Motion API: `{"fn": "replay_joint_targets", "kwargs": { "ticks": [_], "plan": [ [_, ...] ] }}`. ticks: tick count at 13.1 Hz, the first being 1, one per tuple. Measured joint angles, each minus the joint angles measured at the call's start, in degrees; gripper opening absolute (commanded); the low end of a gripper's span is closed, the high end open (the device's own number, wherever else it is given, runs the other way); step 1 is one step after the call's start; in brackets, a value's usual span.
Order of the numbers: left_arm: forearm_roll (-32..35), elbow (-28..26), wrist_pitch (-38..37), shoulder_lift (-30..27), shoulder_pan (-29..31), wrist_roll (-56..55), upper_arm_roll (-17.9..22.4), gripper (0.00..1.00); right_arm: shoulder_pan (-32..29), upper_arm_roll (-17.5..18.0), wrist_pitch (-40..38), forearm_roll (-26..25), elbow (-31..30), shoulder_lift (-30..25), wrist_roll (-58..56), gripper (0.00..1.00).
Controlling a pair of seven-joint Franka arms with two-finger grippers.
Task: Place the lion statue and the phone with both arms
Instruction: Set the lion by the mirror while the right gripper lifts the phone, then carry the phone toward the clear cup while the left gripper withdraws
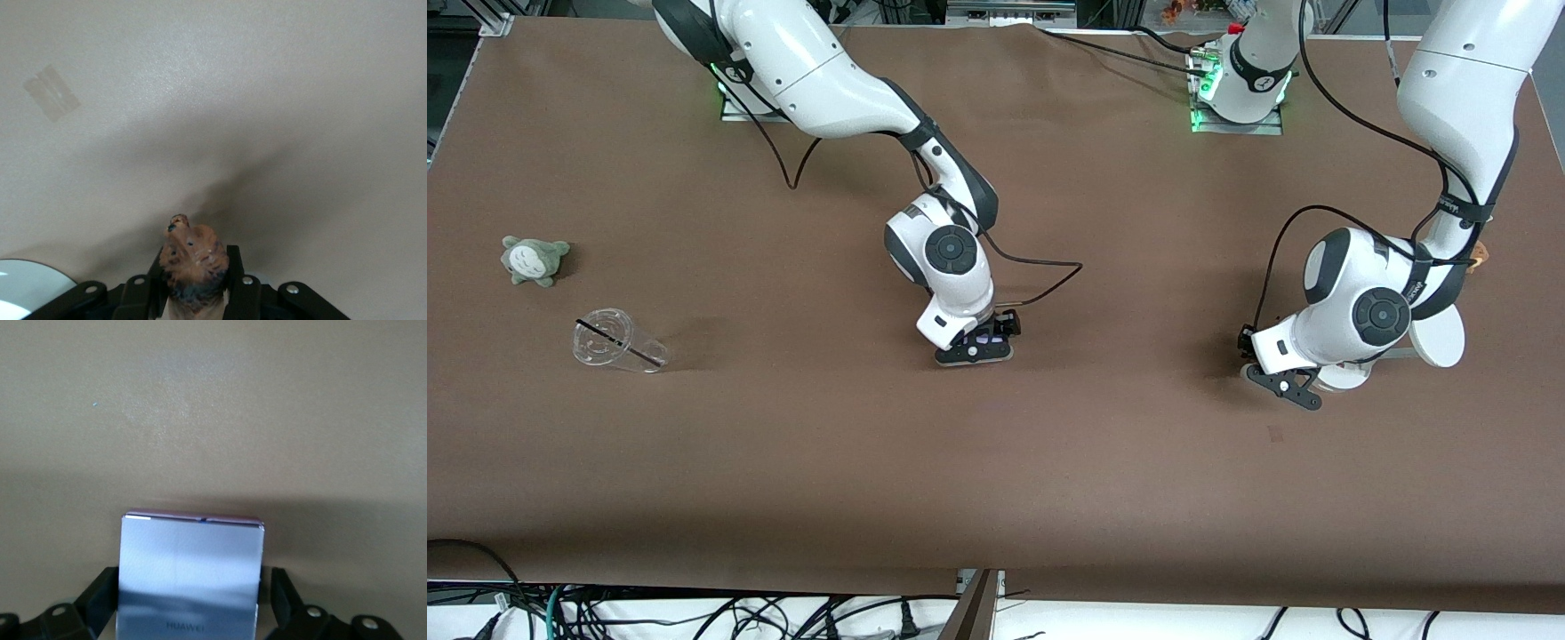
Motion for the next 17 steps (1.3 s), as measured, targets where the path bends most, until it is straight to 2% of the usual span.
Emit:
{"fn": "replay_joint_targets", "kwargs": {
  "ticks": [3,4,6,9,10,13,17],
  "plan": [
    [0.01,0.12,0.11,0.04,0.01,0.15,-0.07,1.0,0.0,-0.18,0.6,-0.51,0.15,-0.11,-0.3,0.33],
    [0.01,0.31,0.13,-0.09,0.01,0.16,-0.12,1.0,-0.03,-0.3,0.63,-0.62,0.55,-0.27,-0.47,0.3],
    [0.01,1.01,-0.76,-1.4,0.02,0.14,-0.17,1.0,-0.59,-0.92,-1.4,-0.99,1.57,-0.61,-0.89,0.18],
    [-0.02,4.9,-11.0,-6.93,0.12,0.04,-0.83,1.0,-3.67,-1.33,-14.13,-1.1,3.05,-5.98,-4.57,0.03],
    [-0.47,7.2,-15.43,-9.17,0.13,-0.15,-1.07,1.0,-5.19,-1.39,-19.59,-1.1,3.24,-9.1,-6.32,0.0],
    [-3.59,15.83,-28.72,-14.0,0.18,-1.81,-1.59,1.0,-11.1,-1.53,-32.33,-0.95,2.9,-18.03,-15.48,0.0],
    [-3.74,29.22,-46.48,-14.91,0.18,-2.24,-2.5,1.0,-21.74,-1.73,-42.35,-0.1,0.83,-24.94,-32.1,0.0]
  ]
}}
